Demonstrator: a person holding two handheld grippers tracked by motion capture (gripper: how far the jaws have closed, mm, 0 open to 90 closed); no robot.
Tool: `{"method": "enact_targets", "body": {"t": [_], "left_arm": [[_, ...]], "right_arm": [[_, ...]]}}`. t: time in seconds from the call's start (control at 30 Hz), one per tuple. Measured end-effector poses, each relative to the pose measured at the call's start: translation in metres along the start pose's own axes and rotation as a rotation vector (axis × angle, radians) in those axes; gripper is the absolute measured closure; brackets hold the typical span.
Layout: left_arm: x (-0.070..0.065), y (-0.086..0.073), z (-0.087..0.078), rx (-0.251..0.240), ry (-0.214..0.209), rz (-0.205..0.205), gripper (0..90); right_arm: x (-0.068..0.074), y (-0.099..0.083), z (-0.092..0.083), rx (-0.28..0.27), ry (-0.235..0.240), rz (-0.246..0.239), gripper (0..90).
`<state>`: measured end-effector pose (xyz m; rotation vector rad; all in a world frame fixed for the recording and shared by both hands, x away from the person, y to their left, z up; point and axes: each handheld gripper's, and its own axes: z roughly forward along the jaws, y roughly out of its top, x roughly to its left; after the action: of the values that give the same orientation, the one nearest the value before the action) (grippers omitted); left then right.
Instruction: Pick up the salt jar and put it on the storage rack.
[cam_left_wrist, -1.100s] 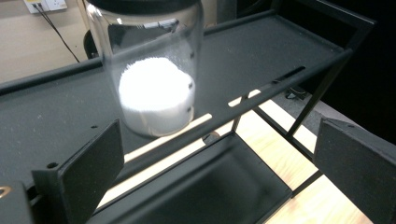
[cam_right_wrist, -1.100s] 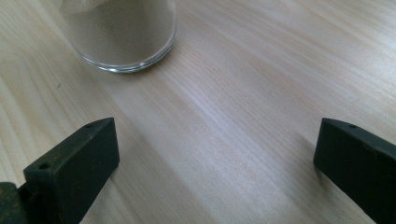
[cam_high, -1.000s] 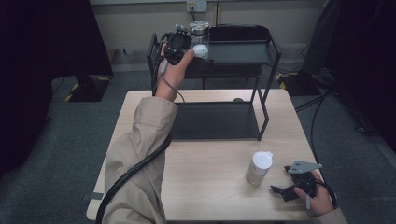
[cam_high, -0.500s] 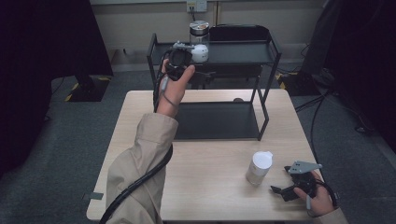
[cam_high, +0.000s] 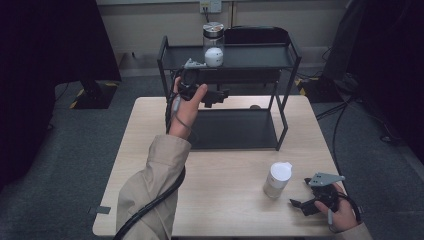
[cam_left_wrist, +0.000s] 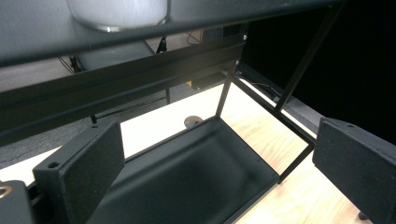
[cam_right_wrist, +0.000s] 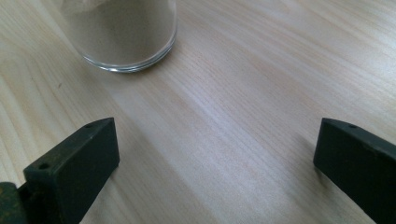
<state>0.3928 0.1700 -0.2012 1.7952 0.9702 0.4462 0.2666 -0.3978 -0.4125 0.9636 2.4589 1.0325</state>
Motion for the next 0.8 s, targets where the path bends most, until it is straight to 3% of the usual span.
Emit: {"method": "enact_targets", "body": {"t": [0.43,0.8], "left_arm": [[0.001,-0.030,0.011,-0.002,0.009,-0.004,1.5],[0.006,-0.054,0.022,0.037,0.008,-0.008,1.5]], "right_arm": [[0.000,0.000,0.000,-0.001,0.000,0.000,0.0],[0.000,0.000,0.000,-0.001,0.000,0.000,0.0]]}}
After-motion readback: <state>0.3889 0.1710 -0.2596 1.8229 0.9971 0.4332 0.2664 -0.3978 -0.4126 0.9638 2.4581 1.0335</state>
